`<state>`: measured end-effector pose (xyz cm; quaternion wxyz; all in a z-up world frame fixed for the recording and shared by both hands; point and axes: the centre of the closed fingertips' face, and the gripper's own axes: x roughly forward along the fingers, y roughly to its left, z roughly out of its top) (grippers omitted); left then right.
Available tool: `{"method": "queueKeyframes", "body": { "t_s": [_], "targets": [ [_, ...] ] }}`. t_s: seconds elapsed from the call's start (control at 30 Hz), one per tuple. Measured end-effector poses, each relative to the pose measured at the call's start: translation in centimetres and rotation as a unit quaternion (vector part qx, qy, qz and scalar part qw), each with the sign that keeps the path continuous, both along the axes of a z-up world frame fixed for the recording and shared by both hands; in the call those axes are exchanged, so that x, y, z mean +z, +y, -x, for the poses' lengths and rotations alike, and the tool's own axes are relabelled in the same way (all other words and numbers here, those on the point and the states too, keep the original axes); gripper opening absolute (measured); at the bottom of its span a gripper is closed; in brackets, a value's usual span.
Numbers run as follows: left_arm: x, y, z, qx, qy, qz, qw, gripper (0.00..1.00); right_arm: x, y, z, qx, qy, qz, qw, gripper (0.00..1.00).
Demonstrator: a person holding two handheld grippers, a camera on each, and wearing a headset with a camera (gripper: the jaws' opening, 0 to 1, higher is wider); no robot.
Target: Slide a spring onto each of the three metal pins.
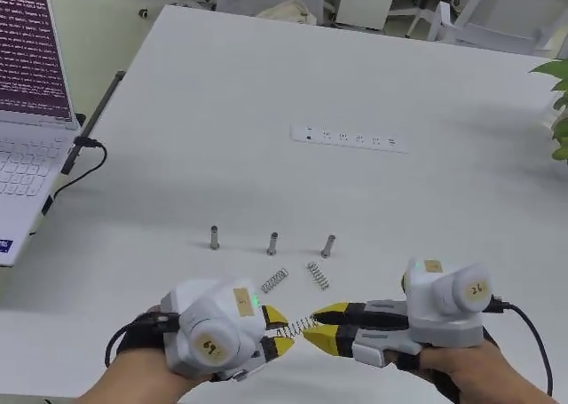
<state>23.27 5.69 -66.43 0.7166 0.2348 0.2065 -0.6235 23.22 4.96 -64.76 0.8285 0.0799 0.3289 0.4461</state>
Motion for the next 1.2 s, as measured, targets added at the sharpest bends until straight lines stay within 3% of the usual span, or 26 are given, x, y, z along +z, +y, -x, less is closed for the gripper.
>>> {"method": "queueKeyframes", "body": {
  "t_s": [0.4, 0.73, 0.83, 1.07, 1.2],
  "targets": [
    [-0.1, -0.6, -0.1, -0.010, -0.005, 0.002, 0.9999, 0.03, 0.7, 0.5, -0.1, 0.024, -0.004, 0.006, 0.9997, 0.13],
    [0.0, -1.3, 0.4, -0.019, -0.006, 0.007, 0.9998, 0.03, -0.1, 1.3, 0.5, 0.067, -0.010, 0.051, 0.9964, 0.11],
    [-0.1, -1.3, 0.5, -0.029, -0.018, 0.000, 0.9994, 0.03, -0.2, 1.4, 0.6, 0.077, -0.012, 0.061, 0.9951, 0.12],
    [-0.2, -1.0, 0.7, -0.049, -0.036, -0.016, 0.9980, 0.02, -0.5, 1.5, 1.0, 0.113, -0.020, 0.101, 0.9882, 0.12],
    [-0.5, -0.9, 1.0, -0.062, -0.041, -0.028, 0.9968, 0.02, -1.0, 1.6, 1.4, 0.147, -0.032, 0.141, 0.9786, 0.12]
  ]
}}
